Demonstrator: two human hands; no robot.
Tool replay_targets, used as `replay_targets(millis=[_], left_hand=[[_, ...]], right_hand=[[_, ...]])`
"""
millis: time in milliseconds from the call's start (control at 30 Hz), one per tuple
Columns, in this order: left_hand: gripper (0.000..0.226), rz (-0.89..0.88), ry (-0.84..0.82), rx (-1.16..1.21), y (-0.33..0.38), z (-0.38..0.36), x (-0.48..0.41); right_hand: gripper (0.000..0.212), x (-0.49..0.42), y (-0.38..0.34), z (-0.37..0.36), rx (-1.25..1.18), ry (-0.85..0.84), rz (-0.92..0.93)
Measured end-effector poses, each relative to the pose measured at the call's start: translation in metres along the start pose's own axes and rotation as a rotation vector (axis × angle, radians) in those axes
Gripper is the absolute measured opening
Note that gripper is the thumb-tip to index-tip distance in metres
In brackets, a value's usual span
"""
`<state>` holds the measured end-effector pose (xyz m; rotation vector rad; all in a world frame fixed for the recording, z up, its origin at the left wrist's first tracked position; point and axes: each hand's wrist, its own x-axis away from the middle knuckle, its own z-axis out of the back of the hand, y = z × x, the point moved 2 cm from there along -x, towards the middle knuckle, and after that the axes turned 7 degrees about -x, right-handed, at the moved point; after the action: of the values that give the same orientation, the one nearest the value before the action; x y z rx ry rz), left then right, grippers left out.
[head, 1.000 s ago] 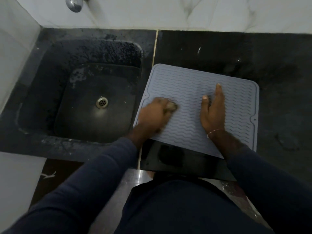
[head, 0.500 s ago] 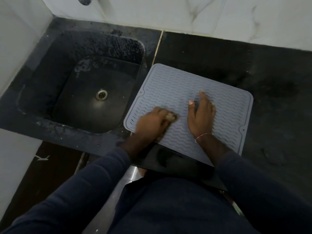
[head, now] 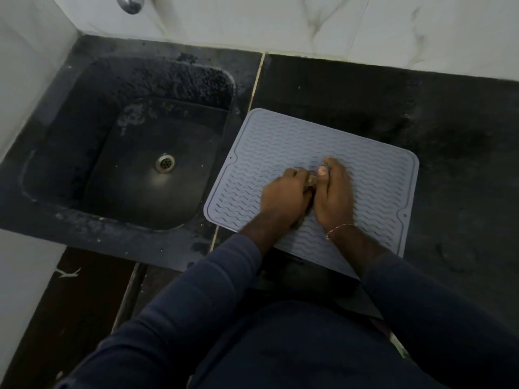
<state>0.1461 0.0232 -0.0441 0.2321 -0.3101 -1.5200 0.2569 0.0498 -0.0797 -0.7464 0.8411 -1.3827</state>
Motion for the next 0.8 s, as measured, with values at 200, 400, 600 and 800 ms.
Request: replay_targets(millis=[200,400,600,800], left_hand=[[0.035,0.245,0.068,-0.109,-0.131,0.041,-0.004],[0.034,0.094,0.121,0.033,-0.091,0.034,-0.015],[0.030,-0.224,-0.037,0.023,-0.035,0.002,-0.020],[0.036,0.094,0.054,-0.138,-0.140,0.046,-0.026]], right_hand=[[0.061,0.001,0.001,-0.007,0.226,-0.090,0.100],[0.057,-0.001,-0.002,-0.009,0.252,-0.071,0.089],[0.055,0.001,-0.001,-0.006,0.228,-0.083,0.082],[0.054,0.001,-0.005,-0.006,0.235,-0.057,0.087]])
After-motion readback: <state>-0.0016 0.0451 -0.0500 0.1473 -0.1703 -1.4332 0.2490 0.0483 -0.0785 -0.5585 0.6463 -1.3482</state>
